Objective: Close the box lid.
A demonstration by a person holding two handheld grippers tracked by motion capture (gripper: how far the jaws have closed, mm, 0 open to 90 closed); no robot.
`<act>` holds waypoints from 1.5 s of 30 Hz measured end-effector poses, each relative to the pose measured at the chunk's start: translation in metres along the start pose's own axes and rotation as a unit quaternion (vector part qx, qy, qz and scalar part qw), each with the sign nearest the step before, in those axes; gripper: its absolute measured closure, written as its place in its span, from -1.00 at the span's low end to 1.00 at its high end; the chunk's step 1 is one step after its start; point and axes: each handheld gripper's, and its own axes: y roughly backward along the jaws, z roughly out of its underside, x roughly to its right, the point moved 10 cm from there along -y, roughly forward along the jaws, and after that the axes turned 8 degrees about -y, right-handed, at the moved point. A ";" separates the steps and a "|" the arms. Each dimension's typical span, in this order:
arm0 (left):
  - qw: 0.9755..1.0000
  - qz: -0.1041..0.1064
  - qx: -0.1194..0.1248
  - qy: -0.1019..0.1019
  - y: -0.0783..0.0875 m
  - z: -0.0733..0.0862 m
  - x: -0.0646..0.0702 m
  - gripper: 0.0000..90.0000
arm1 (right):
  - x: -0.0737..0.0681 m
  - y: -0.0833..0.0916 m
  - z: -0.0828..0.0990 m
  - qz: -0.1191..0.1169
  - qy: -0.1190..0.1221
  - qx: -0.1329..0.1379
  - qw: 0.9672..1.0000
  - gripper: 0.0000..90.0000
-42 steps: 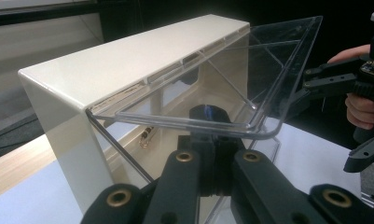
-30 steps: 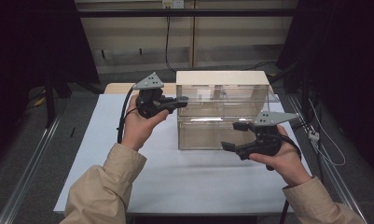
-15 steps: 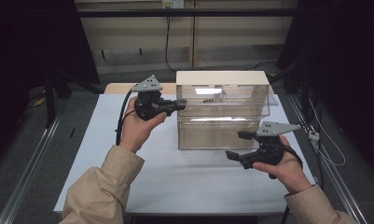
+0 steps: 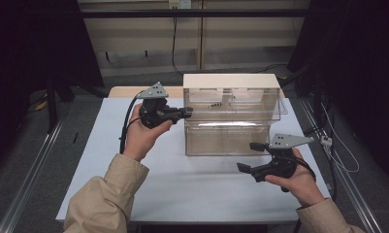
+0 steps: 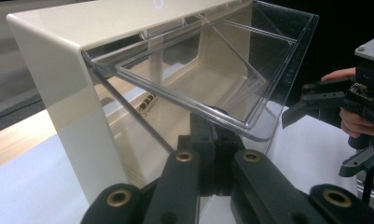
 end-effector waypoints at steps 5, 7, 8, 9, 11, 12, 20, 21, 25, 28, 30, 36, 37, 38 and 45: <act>1.000 0.004 0.002 0.003 0.000 0.004 0.000 1.00 | 0.001 0.001 0.002 0.000 -0.003 0.003 1.000 -0.74; 1.000 0.004 0.002 0.000 -0.001 0.004 0.001 1.00 | 0.002 0.001 0.003 0.002 -0.003 0.003 1.000 -0.74; 1.000 0.005 0.002 -0.001 0.000 0.005 0.002 1.00 | 0.002 0.001 0.003 0.002 -0.004 0.004 1.000 -0.74; 1.000 0.005 0.002 0.000 0.000 0.005 0.002 1.00 | 0.002 0.001 0.003 0.002 -0.004 0.003 1.000 -0.74; 1.000 0.007 0.002 -0.001 0.000 0.006 0.004 1.00 | 0.002 0.002 0.004 0.000 -0.005 0.004 1.000 -0.74; 1.000 0.008 0.000 -0.003 0.001 0.008 0.005 1.00 | 0.001 0.002 0.004 0.000 -0.005 0.004 1.000 -0.74; 1.000 0.023 0.016 -0.005 0.007 0.008 0.015 1.00 | 0.000 0.004 0.008 0.001 -0.003 0.007 1.000 -0.74; 1.000 0.025 0.018 -0.005 0.008 0.007 0.017 1.00 | -0.001 0.005 0.009 0.000 -0.003 0.006 1.000 -0.73; 0.999 0.025 0.016 -0.012 0.010 0.006 0.020 1.00 | -0.001 0.006 0.011 0.001 -0.004 0.008 1.000 -0.74; 1.000 0.026 0.012 -0.013 0.011 0.010 0.021 1.00 | 0.000 0.006 0.013 0.000 -0.005 0.008 1.000 -0.73; 1.000 0.025 0.007 -0.013 0.010 0.013 0.021 1.00 | 0.000 0.007 0.016 0.001 -0.008 0.009 1.000 -0.73; 0.999 0.031 0.004 -0.009 0.011 0.027 0.024 1.00 | 0.002 0.006 0.026 0.002 -0.013 0.009 1.000 -0.73; 1.000 0.030 0.002 -0.007 0.012 0.029 0.024 1.00 | 0.003 0.006 0.029 0.001 -0.014 0.008 1.000 -0.73; 0.999 0.031 0.004 -0.005 0.013 0.031 0.024 0.99 | 0.004 0.005 0.031 0.002 -0.016 0.007 1.000 -0.73; 0.999 0.023 -0.019 -0.013 0.023 0.061 0.025 0.20 | 0.011 0.000 0.052 0.012 -0.023 -0.004 1.000 -0.73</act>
